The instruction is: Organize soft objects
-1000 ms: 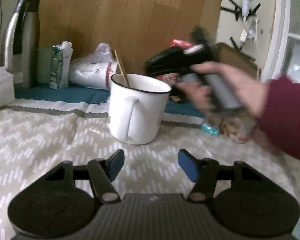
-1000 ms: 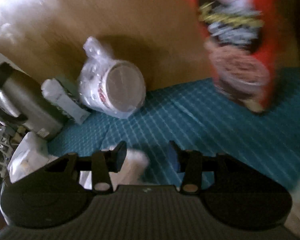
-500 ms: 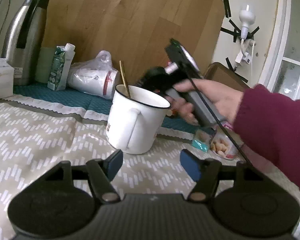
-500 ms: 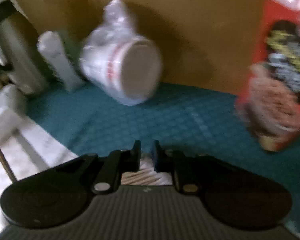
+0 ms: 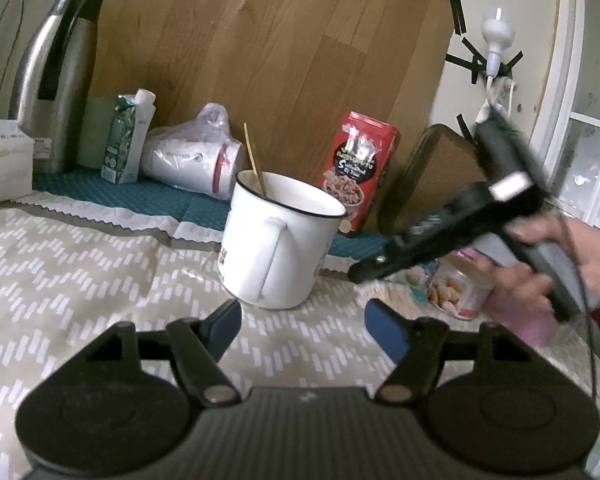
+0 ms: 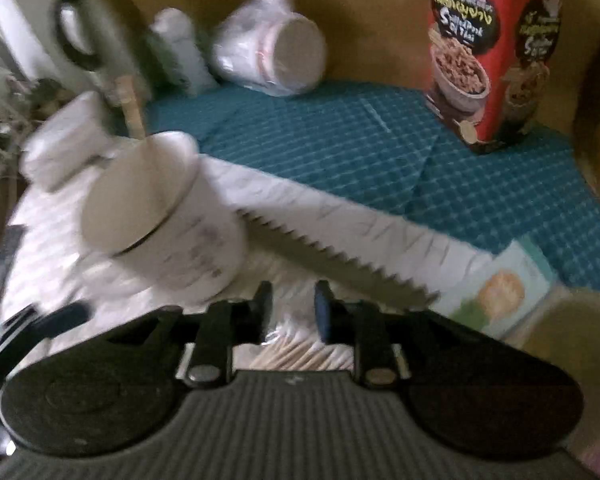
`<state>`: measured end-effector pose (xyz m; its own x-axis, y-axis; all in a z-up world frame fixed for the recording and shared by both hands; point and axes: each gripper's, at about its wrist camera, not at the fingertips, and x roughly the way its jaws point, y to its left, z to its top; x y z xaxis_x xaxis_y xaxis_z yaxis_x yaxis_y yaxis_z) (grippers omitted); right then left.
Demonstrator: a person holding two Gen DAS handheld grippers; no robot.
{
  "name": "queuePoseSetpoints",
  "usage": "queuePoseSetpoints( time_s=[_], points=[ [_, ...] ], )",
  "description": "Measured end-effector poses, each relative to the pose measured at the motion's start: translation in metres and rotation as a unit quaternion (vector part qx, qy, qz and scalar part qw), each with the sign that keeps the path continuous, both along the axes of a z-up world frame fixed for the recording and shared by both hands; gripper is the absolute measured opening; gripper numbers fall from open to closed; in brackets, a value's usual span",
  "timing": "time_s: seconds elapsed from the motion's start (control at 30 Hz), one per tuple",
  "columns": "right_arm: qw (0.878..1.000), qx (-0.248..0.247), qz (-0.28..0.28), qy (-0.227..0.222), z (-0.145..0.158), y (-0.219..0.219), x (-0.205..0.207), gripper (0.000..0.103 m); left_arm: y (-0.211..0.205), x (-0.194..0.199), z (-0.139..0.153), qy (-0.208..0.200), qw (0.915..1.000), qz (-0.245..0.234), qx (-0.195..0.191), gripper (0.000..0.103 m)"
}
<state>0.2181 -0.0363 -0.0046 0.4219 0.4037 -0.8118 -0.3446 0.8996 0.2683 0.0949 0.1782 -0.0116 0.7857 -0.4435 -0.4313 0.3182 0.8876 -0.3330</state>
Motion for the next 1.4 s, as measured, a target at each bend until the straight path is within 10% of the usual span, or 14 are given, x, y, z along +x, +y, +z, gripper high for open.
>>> queuePoseSetpoints(
  time_s=[0.1,0.43,0.67,1.0,1.1,1.4],
  points=[
    [0.998,0.013,-0.034,-0.055,0.006,-0.012,-0.021,0.051,0.001,0.004,-0.001,0.009,0.9999,-0.013,-0.007,0.073],
    [0.999,0.033,-0.004,-0.04,-0.019,-0.007,-0.069,0.051,-0.001,-0.001,0.002,0.072,0.9951,-0.04,-0.055,0.071],
    [0.982,0.065,-0.036,-0.172,0.003,-0.046,-0.177,0.072,-0.022,-0.012,0.009,0.103,0.9899,-0.084,-0.05,0.07],
    [0.982,0.006,0.011,-0.187,-0.034,-0.013,-0.214,0.062,-0.072,0.006,-0.002,0.176,0.9734,-0.143,-0.033,0.057],
    [0.979,-0.006,0.019,-0.203,-0.033,-0.02,-0.219,0.048,-0.086,-0.003,-0.003,0.171,0.9738,-0.149,-0.01,0.049],
    [0.945,-0.044,-0.08,-0.315,0.02,-0.107,-0.237,0.047,-0.17,0.006,0.056,0.102,0.9716,-0.213,0.01,0.049]
  ],
)
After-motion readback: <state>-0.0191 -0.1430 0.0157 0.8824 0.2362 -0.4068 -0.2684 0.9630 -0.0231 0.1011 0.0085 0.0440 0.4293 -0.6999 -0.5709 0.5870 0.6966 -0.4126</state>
